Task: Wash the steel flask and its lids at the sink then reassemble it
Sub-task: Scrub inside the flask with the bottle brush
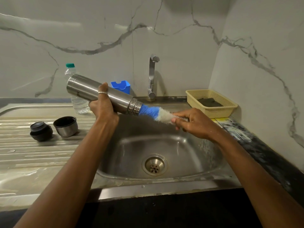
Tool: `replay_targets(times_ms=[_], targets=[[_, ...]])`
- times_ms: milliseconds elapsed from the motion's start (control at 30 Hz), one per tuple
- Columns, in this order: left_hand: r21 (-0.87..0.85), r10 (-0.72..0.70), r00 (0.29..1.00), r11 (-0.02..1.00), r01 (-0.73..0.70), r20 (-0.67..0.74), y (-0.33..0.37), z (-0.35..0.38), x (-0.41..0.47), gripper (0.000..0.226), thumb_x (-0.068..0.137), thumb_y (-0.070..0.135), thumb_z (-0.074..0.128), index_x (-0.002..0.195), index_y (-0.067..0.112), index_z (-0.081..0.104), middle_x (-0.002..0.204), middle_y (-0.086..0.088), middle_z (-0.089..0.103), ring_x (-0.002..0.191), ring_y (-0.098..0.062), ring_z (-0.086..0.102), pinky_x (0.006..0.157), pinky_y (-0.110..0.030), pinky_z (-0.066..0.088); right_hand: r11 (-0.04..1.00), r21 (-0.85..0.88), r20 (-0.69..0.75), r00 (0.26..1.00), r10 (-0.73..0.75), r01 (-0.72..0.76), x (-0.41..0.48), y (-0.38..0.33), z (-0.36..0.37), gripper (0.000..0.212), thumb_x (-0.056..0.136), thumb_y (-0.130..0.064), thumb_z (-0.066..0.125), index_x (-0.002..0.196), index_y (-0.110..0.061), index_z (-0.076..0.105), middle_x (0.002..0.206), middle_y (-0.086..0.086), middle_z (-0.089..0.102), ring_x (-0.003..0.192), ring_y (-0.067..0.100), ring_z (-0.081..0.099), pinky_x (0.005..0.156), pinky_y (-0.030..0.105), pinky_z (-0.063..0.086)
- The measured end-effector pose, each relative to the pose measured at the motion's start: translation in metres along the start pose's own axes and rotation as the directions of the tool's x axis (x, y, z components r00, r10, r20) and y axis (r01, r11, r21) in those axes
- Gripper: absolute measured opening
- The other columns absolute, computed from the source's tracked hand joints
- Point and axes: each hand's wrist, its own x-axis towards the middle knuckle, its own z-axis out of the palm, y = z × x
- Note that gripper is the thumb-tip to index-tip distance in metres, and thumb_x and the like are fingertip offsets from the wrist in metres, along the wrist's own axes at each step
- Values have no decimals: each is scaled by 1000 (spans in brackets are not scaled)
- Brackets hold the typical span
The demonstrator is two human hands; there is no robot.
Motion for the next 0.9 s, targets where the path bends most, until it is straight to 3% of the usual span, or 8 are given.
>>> replay_targets(times_ms=[100, 233, 300, 367, 467, 633, 733, 900], targets=[[0, -2, 1000, 1000, 2, 7, 0, 1, 1, 57, 85, 23, 79, 128, 2, 47, 103, -12, 70, 77, -19, 76, 75, -40, 64, 986, -141, -103, 989, -106, 91, -4, 3, 4, 26, 99, -29, 64, 122, -26, 73, 87, -9, 75, 68, 9, 63, 60, 30, 46], [-45, -24, 1000, 999, 24, -5, 2, -1, 7, 42, 85, 23, 79, 112, 8, 51, 103, -12, 70, 78, -20, 76, 74, -41, 64, 674, -704, -190, 855, -482, 224, -4, 11, 7, 35, 96, -24, 63, 130, -24, 69, 106, -5, 75, 82, 21, 68, 53, 31, 51], [-47, -27, 1000, 999, 27, 3, 2, -4, 8, 43, 85, 23, 79, 113, 8, 51, 104, -11, 70, 79, -20, 76, 72, -38, 63, 723, -654, -194, 874, -445, 223, -3, 8, 12, 34, 96, -26, 64, 130, -25, 69, 104, -6, 75, 81, 18, 68, 56, 26, 49], [-31, -18, 1000, 999, 18, 1, 3, -6, 9, 50, 84, 23, 80, 120, 5, 51, 103, -11, 70, 78, -19, 75, 69, -36, 62, 961, -262, -138, 982, -128, 88, -4, -5, 13, 28, 99, -32, 62, 125, -28, 72, 90, -6, 77, 69, 12, 65, 60, 24, 45], [-40, -7, 1000, 999, 7, 5, 8, -8, 15, 43, 84, 22, 79, 115, 4, 55, 100, -11, 70, 79, -20, 75, 72, -37, 63, 940, 261, 146, 971, 188, -221, -7, -8, 6, 21, 102, -33, 59, 105, -21, 75, 74, 1, 72, 52, 6, 55, 54, 19, 43], [-24, -9, 1000, 1000, 10, 12, 8, -15, 20, 49, 84, 22, 80, 120, 3, 53, 103, -12, 69, 86, -23, 75, 79, -43, 63, 996, -76, -96, 995, 35, -42, -12, 7, 5, 35, 94, -25, 71, 129, -26, 67, 91, -20, 71, 71, -10, 62, 67, 16, 46], [-14, -5, 1000, 1000, 5, 8, 7, -15, 20, 53, 84, 23, 80, 124, 3, 50, 104, -11, 69, 87, -23, 75, 81, -44, 63, 981, -195, -149, 988, -33, 3, -11, 13, 7, 39, 92, -32, 74, 130, -28, 67, 115, -7, 75, 91, 10, 70, 79, 39, 58], [-15, 17, 1000, 1000, -17, -4, 10, -20, 25, 57, 86, 24, 80, 127, 10, 43, 113, -11, 67, 97, -23, 73, 86, -44, 62, 934, -348, -151, 988, 31, -82, -18, 14, -10, 39, 90, -39, 72, 129, -36, 67, 108, -4, 77, 87, 17, 69, 77, 40, 57]])
